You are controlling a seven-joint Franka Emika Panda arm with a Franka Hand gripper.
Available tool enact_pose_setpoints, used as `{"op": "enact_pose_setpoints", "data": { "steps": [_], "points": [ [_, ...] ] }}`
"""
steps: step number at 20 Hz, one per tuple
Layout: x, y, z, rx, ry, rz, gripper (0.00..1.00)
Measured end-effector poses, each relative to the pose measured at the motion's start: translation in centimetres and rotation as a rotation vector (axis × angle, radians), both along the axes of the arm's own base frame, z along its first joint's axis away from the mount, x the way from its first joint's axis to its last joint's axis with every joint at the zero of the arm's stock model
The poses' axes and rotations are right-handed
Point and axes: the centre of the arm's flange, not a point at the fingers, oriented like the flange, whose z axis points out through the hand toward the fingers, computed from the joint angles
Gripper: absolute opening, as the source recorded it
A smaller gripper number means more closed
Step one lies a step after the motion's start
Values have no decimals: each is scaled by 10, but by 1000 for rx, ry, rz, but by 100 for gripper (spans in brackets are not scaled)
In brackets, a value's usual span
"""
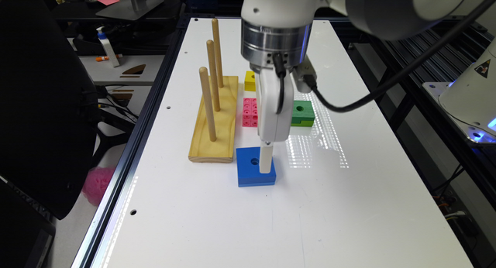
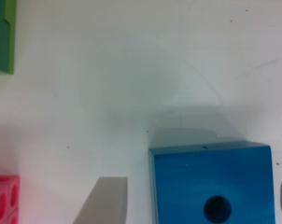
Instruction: Pick up blue block.
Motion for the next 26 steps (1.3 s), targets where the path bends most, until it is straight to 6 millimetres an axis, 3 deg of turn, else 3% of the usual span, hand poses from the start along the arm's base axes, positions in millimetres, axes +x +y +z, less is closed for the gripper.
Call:
{"op": "enact_pose_setpoints", "data": {
  "steps": [9,17,26],
  "points": [
    [7,5,1,7,-9,4,100],
    [10,7,-28,19,-2,4,100],
    [19,12,-31,26,-8,6,100]
  ]
}}
